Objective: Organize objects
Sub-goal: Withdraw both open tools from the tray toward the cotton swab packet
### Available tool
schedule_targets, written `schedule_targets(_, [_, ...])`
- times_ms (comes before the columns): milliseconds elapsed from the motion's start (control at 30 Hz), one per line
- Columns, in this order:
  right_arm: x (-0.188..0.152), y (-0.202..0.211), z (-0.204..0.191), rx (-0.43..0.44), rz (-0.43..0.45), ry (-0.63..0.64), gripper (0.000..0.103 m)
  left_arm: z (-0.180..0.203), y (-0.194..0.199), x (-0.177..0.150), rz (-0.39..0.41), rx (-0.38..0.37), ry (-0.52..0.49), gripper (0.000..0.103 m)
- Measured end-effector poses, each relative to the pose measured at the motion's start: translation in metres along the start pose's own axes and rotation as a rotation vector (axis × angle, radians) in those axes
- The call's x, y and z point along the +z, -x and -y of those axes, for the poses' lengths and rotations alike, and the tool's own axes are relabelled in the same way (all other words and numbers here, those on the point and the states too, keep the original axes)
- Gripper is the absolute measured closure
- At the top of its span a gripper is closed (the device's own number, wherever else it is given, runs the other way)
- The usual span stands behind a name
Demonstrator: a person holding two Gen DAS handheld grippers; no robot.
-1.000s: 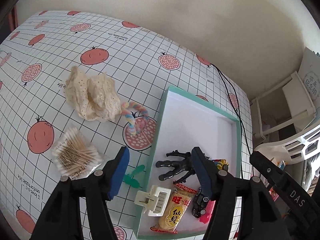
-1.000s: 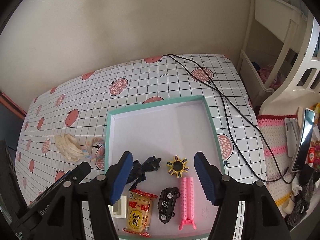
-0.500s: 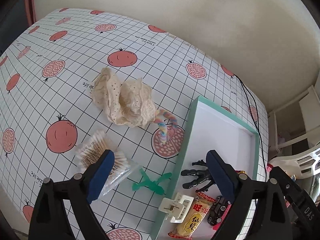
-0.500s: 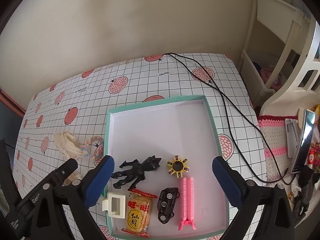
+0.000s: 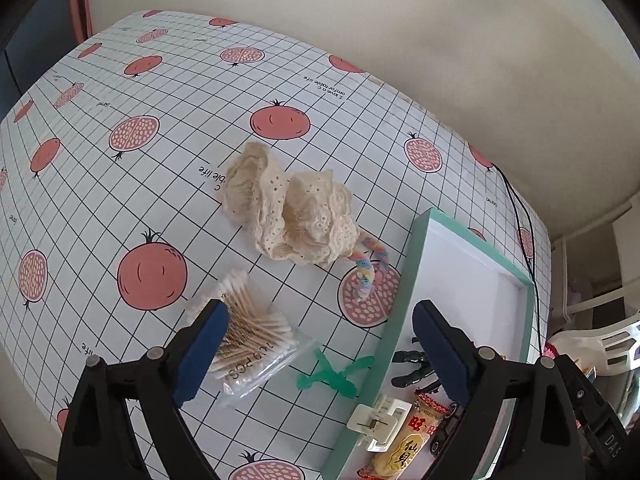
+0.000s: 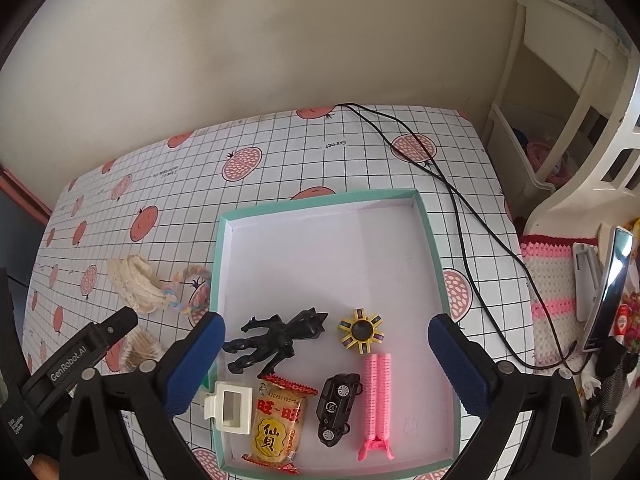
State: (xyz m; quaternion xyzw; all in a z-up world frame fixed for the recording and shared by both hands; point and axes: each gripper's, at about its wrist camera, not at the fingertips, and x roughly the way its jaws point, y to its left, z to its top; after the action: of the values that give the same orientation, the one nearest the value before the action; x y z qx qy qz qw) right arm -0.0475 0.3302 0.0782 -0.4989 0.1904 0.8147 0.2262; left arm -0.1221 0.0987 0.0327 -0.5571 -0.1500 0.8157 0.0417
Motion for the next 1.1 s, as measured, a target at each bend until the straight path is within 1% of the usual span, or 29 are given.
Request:
schedule_targets(233, [0.000,0.001,-0.005,-0.003,0.001,0.014,0.000,-0.006,-0.001,0.004,-0.025,-0.011,0.000,0.009])
schedule_targets(400, [-0.001,0.001,-0.012,-0.002,0.000,0.035,0.000,-0.016,-0.004,0.008,-0.069,-0.035,0.004,0.009])
schedule_targets(500, [-0.002,-0.001,-0.020,-0.001,-0.005,0.054,0.000,-0.023,-0.006,0.011,-0.091,-0.036,0.005,0.009])
schedule_targets(667, [-0.005,-0.008,-0.037,-0.008,-0.024,0.097,0.000,-0.040,-0.012,0.015,-0.130,-0.024,0.021,0.009])
schedule_targets(767, [-0.007,-0.015,-0.050,0.004,-0.043,0.129,0.000,-0.050,-0.018,0.014,-0.161,-0.022,0.029,0.009])
schedule_targets(933, [-0.014,-0.030,-0.076,0.019,-0.086,0.200,0.000,-0.061,-0.031,0.009,-0.227,-0.022,0.033,0.009])
schedule_targets(1100, [-0.019,-0.038,-0.088,0.011,-0.105,0.230,0.000,-0.067,-0.045,0.003,-0.272,0.001,0.027,0.009])
